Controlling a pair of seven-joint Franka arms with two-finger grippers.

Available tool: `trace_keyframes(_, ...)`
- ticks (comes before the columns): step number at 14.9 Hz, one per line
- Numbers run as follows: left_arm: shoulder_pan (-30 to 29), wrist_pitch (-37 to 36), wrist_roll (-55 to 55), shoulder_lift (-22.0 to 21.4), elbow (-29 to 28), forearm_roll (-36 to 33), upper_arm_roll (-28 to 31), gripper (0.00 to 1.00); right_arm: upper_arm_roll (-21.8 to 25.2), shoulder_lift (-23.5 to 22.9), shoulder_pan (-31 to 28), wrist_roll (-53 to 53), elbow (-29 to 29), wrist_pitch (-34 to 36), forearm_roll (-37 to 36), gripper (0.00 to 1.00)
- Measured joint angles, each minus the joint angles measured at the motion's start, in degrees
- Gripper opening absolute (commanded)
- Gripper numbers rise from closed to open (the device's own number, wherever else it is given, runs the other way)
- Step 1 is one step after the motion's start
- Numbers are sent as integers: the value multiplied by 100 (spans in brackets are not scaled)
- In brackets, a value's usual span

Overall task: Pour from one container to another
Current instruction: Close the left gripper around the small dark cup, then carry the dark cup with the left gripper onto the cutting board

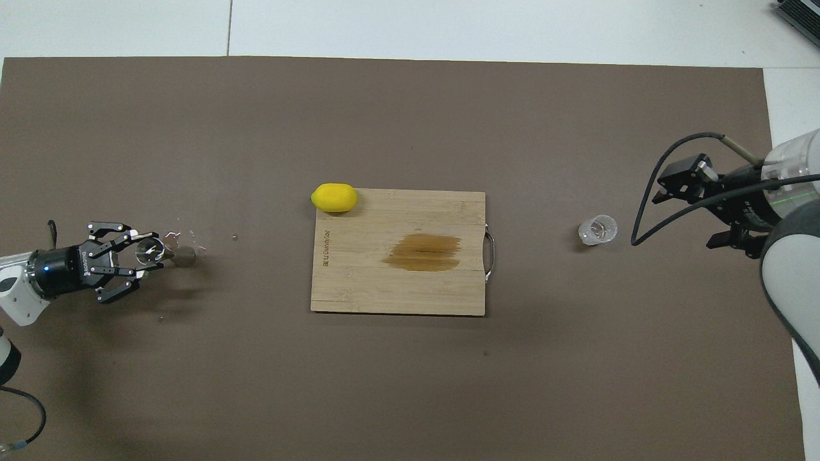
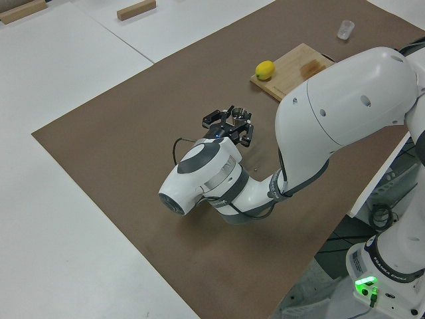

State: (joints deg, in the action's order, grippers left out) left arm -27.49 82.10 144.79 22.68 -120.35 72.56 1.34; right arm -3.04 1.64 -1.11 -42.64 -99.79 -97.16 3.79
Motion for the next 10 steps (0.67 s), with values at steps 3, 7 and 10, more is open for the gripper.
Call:
trace_keyframes(3, 12, -184, -1, -2, 105, 84, -17, 18, -5, 1, 0, 0, 3, -2, 0, 99)
trace_keyframes(7, 151, -457, -1, -2, 121, 155, -92, 18, -12, 1, 0, 0, 6, -5, 0, 99)
trace_keyframes(10, 573, -531, -1, -5, 120, 358, -118, 18, -14, 1, 0, 0, 6, -5, 0, 99)
